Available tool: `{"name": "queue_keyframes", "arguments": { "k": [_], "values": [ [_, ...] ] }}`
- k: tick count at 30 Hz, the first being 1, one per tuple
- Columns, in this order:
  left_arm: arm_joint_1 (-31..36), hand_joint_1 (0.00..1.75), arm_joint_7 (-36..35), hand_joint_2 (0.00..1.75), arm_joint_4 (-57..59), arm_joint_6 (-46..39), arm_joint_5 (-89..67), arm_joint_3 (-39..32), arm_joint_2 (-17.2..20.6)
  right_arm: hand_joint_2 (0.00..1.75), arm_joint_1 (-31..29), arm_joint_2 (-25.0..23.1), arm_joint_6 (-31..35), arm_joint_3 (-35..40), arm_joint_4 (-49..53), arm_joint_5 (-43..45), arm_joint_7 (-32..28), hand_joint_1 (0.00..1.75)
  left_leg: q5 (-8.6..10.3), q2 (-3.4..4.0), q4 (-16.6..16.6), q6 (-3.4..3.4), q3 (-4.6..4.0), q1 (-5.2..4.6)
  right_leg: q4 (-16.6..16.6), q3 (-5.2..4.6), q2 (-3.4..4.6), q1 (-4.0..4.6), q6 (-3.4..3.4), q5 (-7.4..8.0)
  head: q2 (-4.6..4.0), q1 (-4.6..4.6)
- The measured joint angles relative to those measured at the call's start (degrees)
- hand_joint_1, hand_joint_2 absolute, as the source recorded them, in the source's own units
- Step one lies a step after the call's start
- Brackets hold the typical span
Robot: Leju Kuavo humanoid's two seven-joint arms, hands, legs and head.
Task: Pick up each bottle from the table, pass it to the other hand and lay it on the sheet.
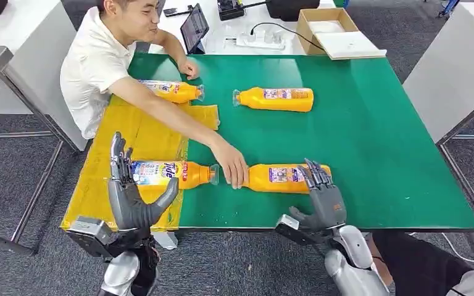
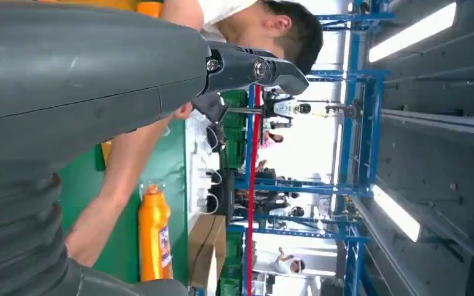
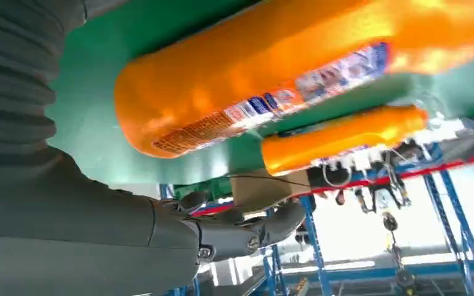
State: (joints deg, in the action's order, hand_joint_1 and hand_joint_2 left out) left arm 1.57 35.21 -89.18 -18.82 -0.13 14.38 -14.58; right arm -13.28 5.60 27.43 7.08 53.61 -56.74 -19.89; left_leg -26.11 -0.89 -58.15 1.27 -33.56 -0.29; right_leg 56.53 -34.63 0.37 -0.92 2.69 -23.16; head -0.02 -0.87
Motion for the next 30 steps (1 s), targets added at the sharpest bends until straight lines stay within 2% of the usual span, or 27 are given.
{"name": "queue_keyframes", "arguments": {
  "k": [8, 11, 16, 26, 30],
  "values": [
    [0.6, 0.0, 0.0, 1.75, 0.8, -0.8, -1.2, 1.0, -0.1, 1.75, -3.8, 1.3, -0.2, 0.1, -5.9, -3.2, 2.0, 0.0, 0.0, -0.03, 0.0, 0.01, -0.03, -0.02, 0.0, 0.0, -0.01, -0.03, 0.0, 0.0, 0.0, -0.02],
    [1.4, 0.0, -0.2, 1.75, 1.4, -0.8, -2.1, 1.7, -0.2, 1.75, -6.7, 1.6, -0.7, 0.7, -9.8, -6.3, 4.4, 0.0, 0.01, -0.02, 0.0, 0.01, -0.03, -0.03, 0.0, 0.0, 0.0, -0.03, 0.01, 0.01, 0.0, 0.0],
    [2.3, 0.0, -0.3, 1.75, 2.3, -0.8, -2.2, 2.2, -0.6, 1.75, -10.1, 1.7, -1.0, 1.0, -14.2, -6.9, 5.0, 0.0, 0.02, -0.02, 0.0, 0.02, -0.02, -0.02, 0.0, 0.0, 0.0, -0.02, 0.04, 0.03, 0.0, 0.0],
    [4.8, 0.0, -1.2, 1.75, 5.4, -0.3, -1.7, 3.4, -1.1, 1.75, -18.6, 0.4, -7.2, 4.0, -25.6, -12.9, 12.3, 0.0, 0.02, 0.04, 0.0, 0.02, 0.24, -0.02, 0.0, 0.19, 0.02, -0.02, 0.03, 0.03, 0.0, 0.0],
    [4.9, 0.0, -1.2, 1.75, 6.0, -0.3, -1.7, 3.4, -1.1, 1.75, -20.0, 0.2, -7.6, 4.9, -27.6, -13.4, 12.8, 0.0, 0.02, 0.02, 0.0, 0.03, 0.39, -0.02, 0.0, 0.37, 0.02, -0.02, 0.04, 0.03, 0.0, -0.02]
  ]
}}
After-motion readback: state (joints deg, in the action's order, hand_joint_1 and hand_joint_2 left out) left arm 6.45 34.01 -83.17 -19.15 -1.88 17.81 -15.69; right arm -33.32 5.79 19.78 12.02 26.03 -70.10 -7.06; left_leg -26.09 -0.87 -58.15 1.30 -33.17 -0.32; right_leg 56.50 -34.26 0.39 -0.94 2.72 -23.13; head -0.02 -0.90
